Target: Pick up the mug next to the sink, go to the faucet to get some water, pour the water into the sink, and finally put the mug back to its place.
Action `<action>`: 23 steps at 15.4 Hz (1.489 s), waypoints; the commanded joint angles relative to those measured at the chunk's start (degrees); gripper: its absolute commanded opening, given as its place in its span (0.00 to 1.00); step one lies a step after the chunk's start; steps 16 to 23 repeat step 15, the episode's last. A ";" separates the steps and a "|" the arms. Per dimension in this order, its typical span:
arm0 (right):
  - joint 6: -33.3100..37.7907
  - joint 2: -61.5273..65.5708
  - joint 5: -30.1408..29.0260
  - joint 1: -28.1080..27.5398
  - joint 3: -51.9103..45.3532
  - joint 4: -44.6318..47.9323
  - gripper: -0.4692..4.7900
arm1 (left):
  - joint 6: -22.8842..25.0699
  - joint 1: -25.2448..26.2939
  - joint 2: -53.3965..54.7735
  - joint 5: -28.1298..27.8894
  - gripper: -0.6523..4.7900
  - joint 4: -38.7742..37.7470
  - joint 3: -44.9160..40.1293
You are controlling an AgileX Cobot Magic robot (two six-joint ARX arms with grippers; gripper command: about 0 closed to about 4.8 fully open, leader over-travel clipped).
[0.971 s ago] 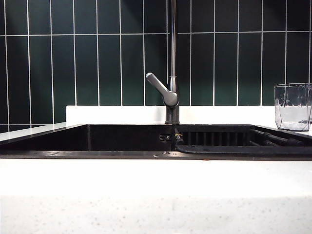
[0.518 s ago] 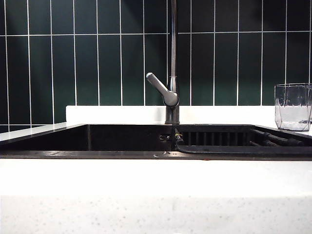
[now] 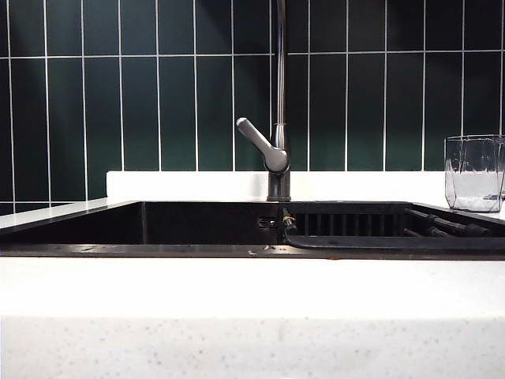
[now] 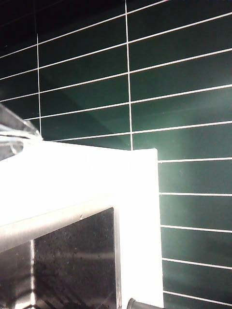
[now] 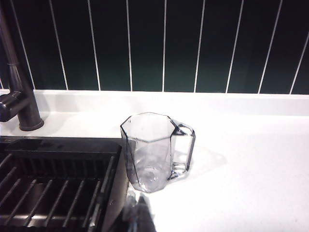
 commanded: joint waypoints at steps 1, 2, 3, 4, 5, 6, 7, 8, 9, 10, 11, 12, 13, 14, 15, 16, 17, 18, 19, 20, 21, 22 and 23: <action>0.22 -7.76 1.01 -0.22 -9.35 6.75 0.08 | 0.20 -0.07 0.00 -0.04 0.16 0.63 0.15; 0.22 -9.53 0.28 0.02 -12.66 7.54 0.08 | 0.20 -0.07 0.00 -0.07 0.16 0.63 0.15; 0.22 -11.39 -1.03 0.09 -15.02 7.67 0.08 | 0.20 -0.07 0.00 -0.07 0.16 0.63 0.15; 0.22 -13.25 -2.21 0.02 -16.61 7.67 0.08 | 0.20 -0.07 0.00 -0.07 0.16 0.63 0.15; 0.22 -16.81 -2.58 -0.15 -18.16 6.60 0.08 | 0.17 -0.07 0.00 -0.04 0.16 0.66 0.15; 0.20 -17.14 -2.58 -0.46 -18.18 6.60 0.08 | 0.17 -0.07 0.00 -0.04 0.16 0.63 0.15; 0.20 -17.09 -2.49 -0.44 -18.16 7.17 0.08 | 0.17 -0.11 0.00 0.00 0.16 0.55 0.15; 0.20 -17.09 -1.99 -0.74 -18.16 7.80 0.08 | 0.20 -0.09 0.02 -0.02 0.16 0.48 0.15; 0.20 -17.09 -1.99 -0.74 -18.16 6.95 0.08 | 0.17 -0.11 0.02 0.00 0.16 0.20 0.15; 0.20 -17.09 -1.99 -0.72 -18.16 6.47 0.08 | 0.17 -0.09 0.02 -0.02 0.16 0.07 0.15; 0.20 -17.09 -1.99 -0.72 -18.16 5.86 0.08 | 0.17 -0.09 0.02 0.00 0.16 0.07 0.15; 0.20 -17.09 -1.99 -0.72 -18.16 5.29 0.08 | 0.20 -0.09 0.02 -0.02 0.16 -0.07 0.15; 0.20 -17.09 -1.99 -0.72 -18.16 5.27 0.08 | 0.20 -0.09 0.02 0.00 0.16 -0.07 0.15; 0.20 -17.09 -1.99 -0.72 -18.16 5.25 0.08 | 0.17 -0.09 0.02 0.00 0.16 -0.09 0.15; 0.20 -17.09 -1.99 -0.72 -18.16 5.25 0.08 | 0.20 -0.09 0.02 -0.02 0.16 -0.11 0.15; 0.20 -17.09 -1.99 -0.72 -18.16 5.25 0.08 | 0.20 -0.09 0.02 -0.02 0.16 -0.11 0.15; 0.20 -17.09 -1.99 -0.72 -18.16 5.25 0.08 | 0.20 -0.09 0.02 -0.02 0.16 -0.11 0.15; 0.20 -17.09 -1.99 -0.72 -18.16 5.25 0.08 | 0.20 -0.09 0.02 -0.02 0.16 -0.11 0.15; 0.20 -17.09 -1.99 -0.72 -18.16 5.25 0.08 | 0.20 -0.09 0.02 -0.02 0.16 -0.11 0.15; 0.20 -17.09 -1.99 -0.72 -18.16 5.25 0.08 | 0.20 -0.09 0.02 -0.02 0.16 -0.11 0.15; 0.20 -17.09 -1.99 -0.72 -18.16 5.25 0.08 | 0.20 -0.09 0.02 -0.02 0.16 -0.11 0.15; 0.20 -17.09 -1.99 -0.72 -18.16 5.25 0.08 | 0.20 -0.09 0.02 -0.02 0.16 -0.11 0.15; 0.20 -17.09 -1.99 -0.72 -18.16 5.25 0.08 | 0.20 -0.09 0.02 -0.02 0.16 -0.11 0.15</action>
